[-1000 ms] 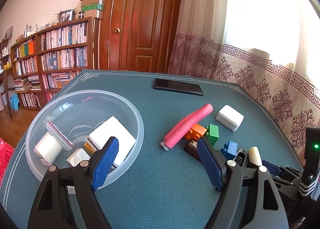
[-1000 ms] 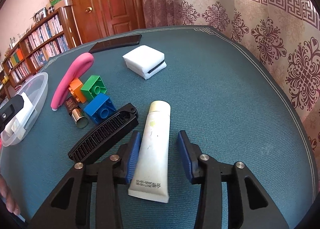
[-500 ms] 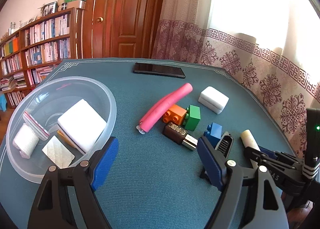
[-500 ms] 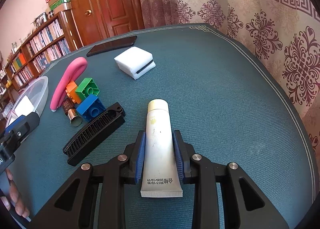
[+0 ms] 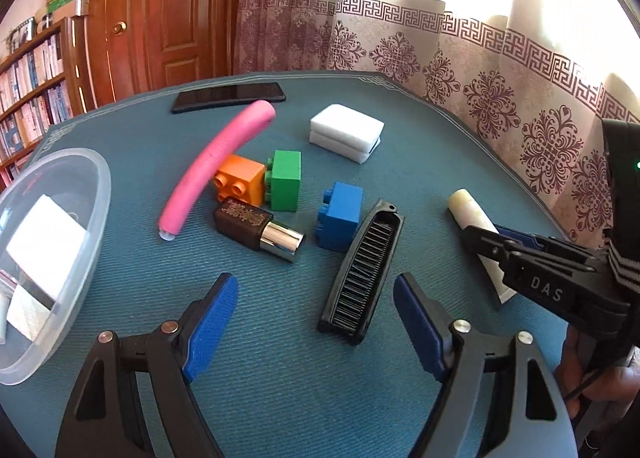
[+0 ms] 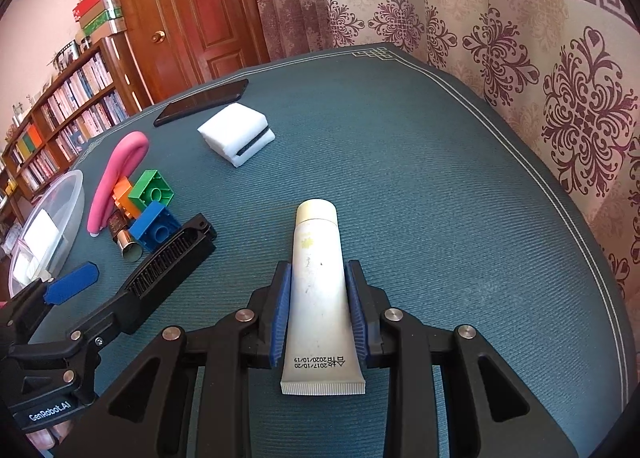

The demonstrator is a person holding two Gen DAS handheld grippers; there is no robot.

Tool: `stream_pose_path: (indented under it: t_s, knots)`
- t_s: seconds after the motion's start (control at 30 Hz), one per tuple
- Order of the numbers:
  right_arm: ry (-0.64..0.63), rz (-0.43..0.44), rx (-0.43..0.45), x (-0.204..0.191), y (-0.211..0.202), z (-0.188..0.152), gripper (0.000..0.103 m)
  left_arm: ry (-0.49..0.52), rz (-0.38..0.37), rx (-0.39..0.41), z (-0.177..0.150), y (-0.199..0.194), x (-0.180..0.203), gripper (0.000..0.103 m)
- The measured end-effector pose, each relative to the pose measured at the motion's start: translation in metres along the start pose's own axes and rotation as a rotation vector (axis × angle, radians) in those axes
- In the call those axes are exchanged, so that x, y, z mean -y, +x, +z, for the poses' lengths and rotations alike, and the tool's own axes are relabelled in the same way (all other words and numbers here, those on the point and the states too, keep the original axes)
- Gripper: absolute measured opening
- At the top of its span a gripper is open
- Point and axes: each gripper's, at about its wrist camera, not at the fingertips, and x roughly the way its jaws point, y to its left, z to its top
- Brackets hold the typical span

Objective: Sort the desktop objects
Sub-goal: 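Grasp the black comb with the left tool, then lift the black comb with the left tool while the right tool holds the tube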

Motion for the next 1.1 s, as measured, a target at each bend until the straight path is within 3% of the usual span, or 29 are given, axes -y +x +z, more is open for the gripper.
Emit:
stream_pose_path:
  t_s: [0.2,0.47,0.6,0.77,1.1]
  knots:
    - [0.004,0.002,0.002,0.001,0.001,0.001,0.030,0.011,-0.021,-0.032,0.005,0.011,0.006,0.064]
    - [0.016,0.010,0.002,0.003,0.000,0.000,0.030,0.077,-0.020,-0.050,0.014,0.024,0.022,0.063]
    - [0.016,0.006,0.004,0.002,0.000,0.000,0.030,0.092,-0.019,-0.052,0.017,0.027,0.025,0.044]
    - [0.007,-0.005,0.007,0.000,0.000,-0.001,0.030,0.098,-0.034,-0.044,0.016,0.025,0.027,0.030]
    - [0.028,0.012,0.018,0.004,-0.001,-0.001,0.030,0.042,-0.048,0.005,0.009,0.001,0.018,0.030]
